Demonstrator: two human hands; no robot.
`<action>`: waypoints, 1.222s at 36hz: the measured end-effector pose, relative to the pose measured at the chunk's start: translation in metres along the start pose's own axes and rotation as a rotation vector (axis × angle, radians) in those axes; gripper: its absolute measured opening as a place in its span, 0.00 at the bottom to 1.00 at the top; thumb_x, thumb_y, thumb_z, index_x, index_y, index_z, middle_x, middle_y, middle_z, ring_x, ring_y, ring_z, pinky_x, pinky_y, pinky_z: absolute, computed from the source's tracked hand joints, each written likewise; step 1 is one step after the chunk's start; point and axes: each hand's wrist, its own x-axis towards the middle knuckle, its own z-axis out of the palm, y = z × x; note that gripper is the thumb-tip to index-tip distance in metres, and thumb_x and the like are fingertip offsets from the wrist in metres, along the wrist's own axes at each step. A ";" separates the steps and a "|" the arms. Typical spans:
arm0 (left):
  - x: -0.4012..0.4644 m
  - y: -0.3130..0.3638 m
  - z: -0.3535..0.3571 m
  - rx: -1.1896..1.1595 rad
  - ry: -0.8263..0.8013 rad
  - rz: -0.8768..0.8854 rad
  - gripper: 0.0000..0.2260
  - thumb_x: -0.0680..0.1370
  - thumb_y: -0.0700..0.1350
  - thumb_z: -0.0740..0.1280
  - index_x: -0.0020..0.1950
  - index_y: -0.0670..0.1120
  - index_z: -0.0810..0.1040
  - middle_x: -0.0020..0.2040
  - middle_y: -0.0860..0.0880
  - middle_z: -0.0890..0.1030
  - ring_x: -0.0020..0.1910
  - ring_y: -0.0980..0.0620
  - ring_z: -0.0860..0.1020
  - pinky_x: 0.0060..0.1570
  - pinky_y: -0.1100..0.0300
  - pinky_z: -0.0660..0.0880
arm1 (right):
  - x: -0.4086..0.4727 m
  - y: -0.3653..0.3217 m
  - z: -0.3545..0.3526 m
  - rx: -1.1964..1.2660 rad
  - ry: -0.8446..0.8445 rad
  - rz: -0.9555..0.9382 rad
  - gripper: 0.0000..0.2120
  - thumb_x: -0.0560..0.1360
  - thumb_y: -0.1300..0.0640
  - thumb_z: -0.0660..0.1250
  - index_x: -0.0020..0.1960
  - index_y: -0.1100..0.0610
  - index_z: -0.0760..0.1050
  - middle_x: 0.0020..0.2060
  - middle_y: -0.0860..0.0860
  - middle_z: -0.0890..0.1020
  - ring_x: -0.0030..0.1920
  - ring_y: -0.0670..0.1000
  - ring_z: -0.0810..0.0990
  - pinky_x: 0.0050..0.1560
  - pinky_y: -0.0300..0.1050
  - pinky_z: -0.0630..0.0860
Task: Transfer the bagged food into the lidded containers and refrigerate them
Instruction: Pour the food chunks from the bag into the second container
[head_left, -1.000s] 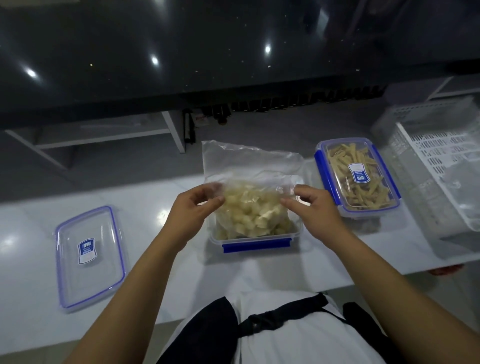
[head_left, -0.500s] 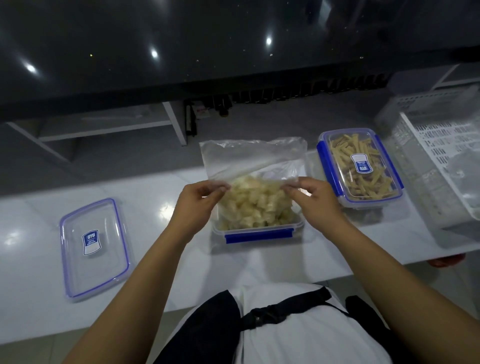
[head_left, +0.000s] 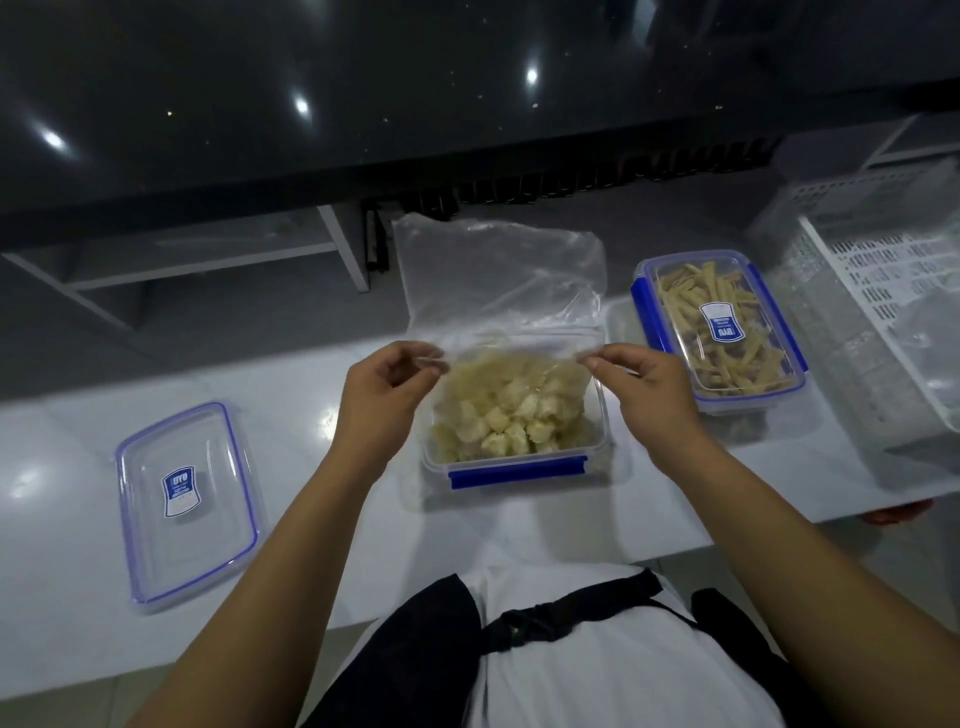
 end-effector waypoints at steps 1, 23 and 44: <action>0.001 0.002 -0.002 -0.025 -0.002 0.012 0.11 0.77 0.39 0.72 0.51 0.56 0.84 0.45 0.53 0.87 0.49 0.55 0.85 0.48 0.68 0.79 | 0.000 -0.001 -0.001 0.020 -0.001 -0.020 0.07 0.77 0.59 0.72 0.47 0.48 0.85 0.45 0.44 0.87 0.51 0.43 0.83 0.52 0.34 0.77; -0.003 -0.002 0.008 0.164 -0.060 0.011 0.17 0.78 0.41 0.73 0.60 0.62 0.80 0.54 0.58 0.84 0.48 0.59 0.83 0.44 0.66 0.80 | 0.003 0.004 0.006 -0.088 -0.062 0.013 0.06 0.75 0.53 0.73 0.46 0.42 0.83 0.46 0.40 0.86 0.50 0.39 0.82 0.49 0.34 0.75; -0.003 0.000 0.001 0.069 -0.068 -0.014 0.18 0.78 0.34 0.67 0.53 0.58 0.82 0.46 0.54 0.87 0.44 0.53 0.86 0.45 0.66 0.79 | 0.011 -0.012 0.008 -0.188 -0.113 0.064 0.06 0.78 0.51 0.69 0.46 0.46 0.84 0.46 0.42 0.85 0.47 0.40 0.82 0.38 0.27 0.74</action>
